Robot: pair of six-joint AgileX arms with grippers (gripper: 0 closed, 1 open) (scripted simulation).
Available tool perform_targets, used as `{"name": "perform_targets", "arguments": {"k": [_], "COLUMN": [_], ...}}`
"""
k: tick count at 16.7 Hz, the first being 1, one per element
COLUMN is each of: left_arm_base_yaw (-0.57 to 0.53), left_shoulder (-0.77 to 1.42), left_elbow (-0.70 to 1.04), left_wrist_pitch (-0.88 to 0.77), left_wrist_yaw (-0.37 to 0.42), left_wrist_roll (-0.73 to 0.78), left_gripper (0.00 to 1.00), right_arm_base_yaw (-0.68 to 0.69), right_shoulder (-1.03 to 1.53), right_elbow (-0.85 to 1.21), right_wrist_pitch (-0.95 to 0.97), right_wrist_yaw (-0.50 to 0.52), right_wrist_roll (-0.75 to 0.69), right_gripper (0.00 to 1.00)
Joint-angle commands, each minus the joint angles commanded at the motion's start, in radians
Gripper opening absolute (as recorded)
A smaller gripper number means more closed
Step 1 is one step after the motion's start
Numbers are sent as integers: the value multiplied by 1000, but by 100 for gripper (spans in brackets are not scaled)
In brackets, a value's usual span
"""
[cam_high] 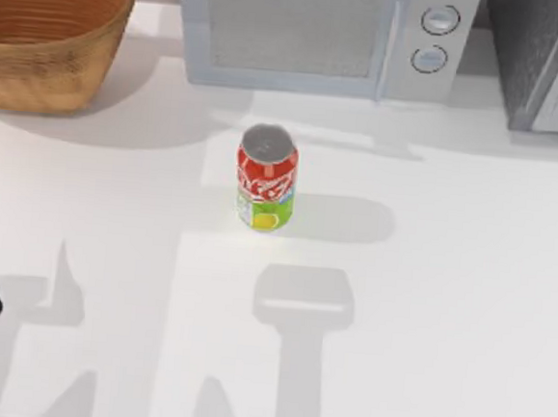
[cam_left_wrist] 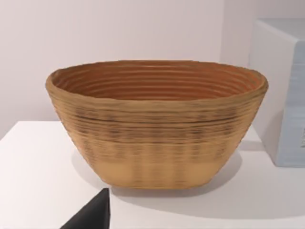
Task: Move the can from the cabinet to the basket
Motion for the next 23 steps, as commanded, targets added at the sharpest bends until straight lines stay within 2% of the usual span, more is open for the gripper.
{"name": "perform_targets", "arguments": {"k": [6, 10, 14, 23], "left_arm_base_yaw": [0, 0, 0, 0], "left_shoulder": [0, 0, 0, 0], "left_elbow": [0, 0, 0, 0], "left_wrist_pitch": [0, 0, 0, 0], "left_wrist_yaw": [0, 0, 0, 0], "left_wrist_roll": [0, 0, 0, 0], "left_gripper": [100, 100, 100, 100], "right_arm_base_yaw": [4, -8, -26, -31], "right_shoulder": [-4, -9, -28, -140], "right_elbow": [8, 151, 415, 1112], "right_wrist_pitch": [-14, -159, -453, -1299], "right_wrist_yaw": [1, -13, -30, -35], "right_wrist_roll": [0, 0, 1, 1], "right_gripper": [100, 100, 100, 100]}}
